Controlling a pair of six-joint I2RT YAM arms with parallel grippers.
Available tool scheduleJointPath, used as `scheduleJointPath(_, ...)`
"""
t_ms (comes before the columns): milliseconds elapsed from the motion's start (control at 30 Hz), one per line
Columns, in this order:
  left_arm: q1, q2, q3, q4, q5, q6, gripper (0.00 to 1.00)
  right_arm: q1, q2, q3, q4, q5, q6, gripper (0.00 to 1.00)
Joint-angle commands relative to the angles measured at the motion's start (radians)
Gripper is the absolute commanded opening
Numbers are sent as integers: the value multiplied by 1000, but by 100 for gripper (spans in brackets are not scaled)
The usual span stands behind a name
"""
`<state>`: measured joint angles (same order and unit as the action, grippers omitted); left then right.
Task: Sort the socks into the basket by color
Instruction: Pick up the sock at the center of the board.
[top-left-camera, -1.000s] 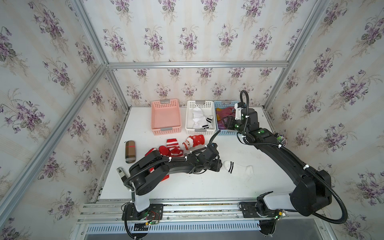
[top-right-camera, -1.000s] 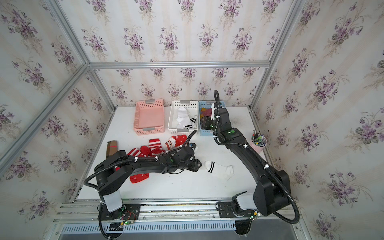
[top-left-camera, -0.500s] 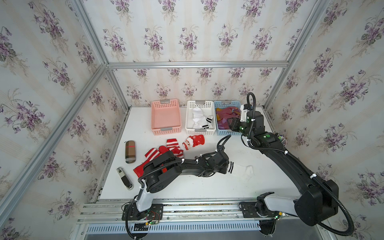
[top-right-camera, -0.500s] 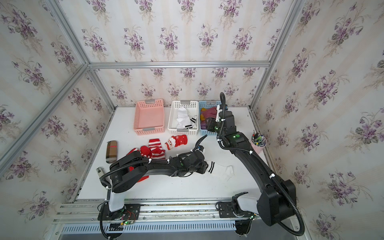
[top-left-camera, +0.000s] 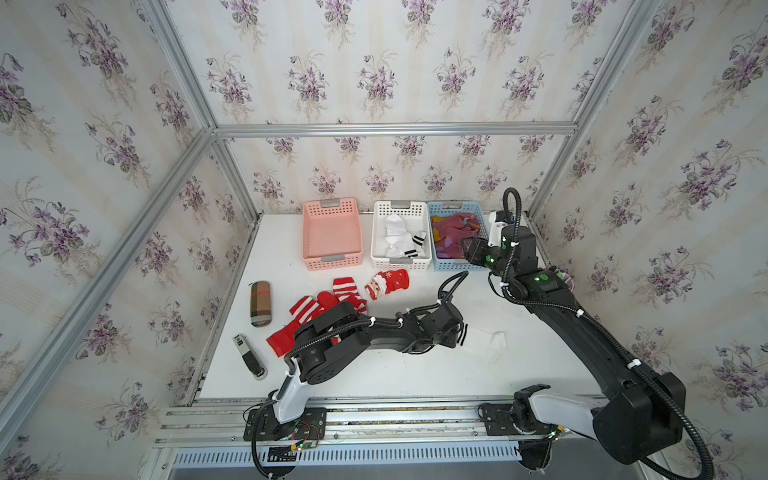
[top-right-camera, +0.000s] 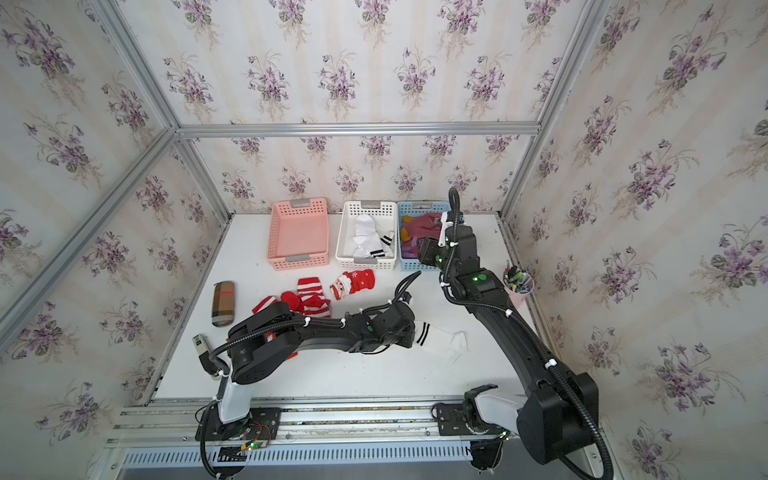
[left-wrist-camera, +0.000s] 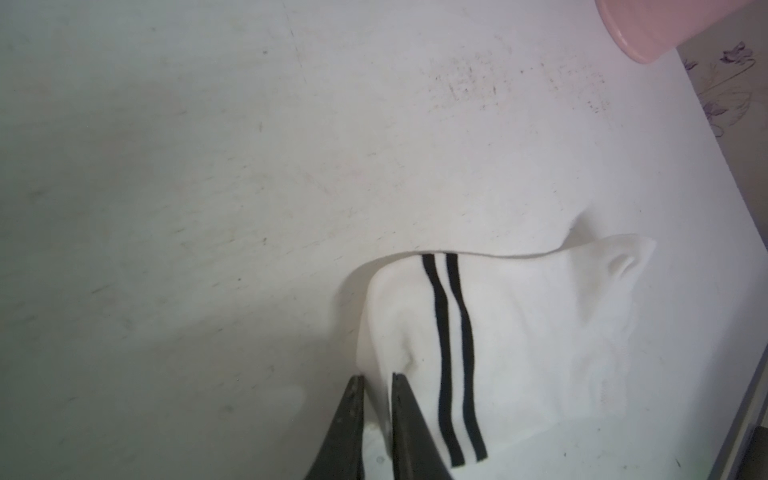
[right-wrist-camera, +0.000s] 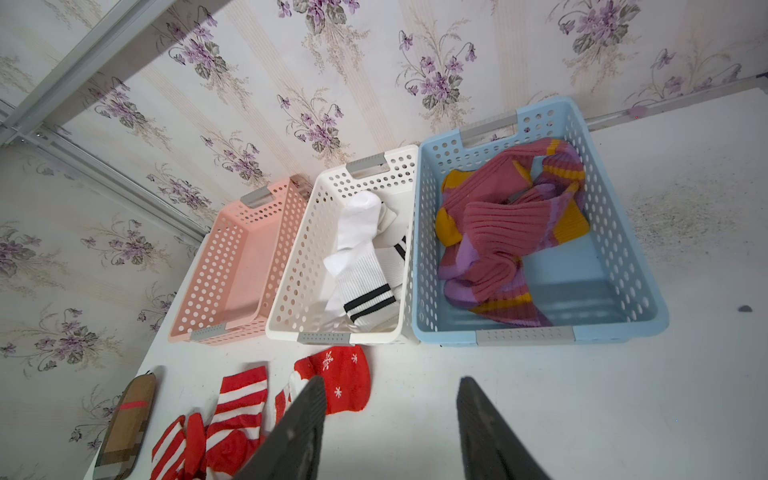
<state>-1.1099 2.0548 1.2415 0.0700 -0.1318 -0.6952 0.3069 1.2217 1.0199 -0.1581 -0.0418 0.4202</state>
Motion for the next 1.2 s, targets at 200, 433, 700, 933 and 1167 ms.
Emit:
scheduleJointPath(200,3,-29,11,-36,-12,55,8,-9,-31,-24,10,13,14,53)
scheduleJointPath(433,6,-63,-15,1,44,77,5,-15,-47,-34,-1,22,14,53)
scheduleJointPath(700,25,-137,-24,-38,77,112,4,-25,-65,-56,7,13,21,53)
scheduleJointPath(933,53,-222,-7,-91,118,147,4,-28,-82,-83,19,6,32,53)
scheduleJointPath(1167,94,-260,111,-239,200,194,4,-29,-99,-113,27,3,40,53)
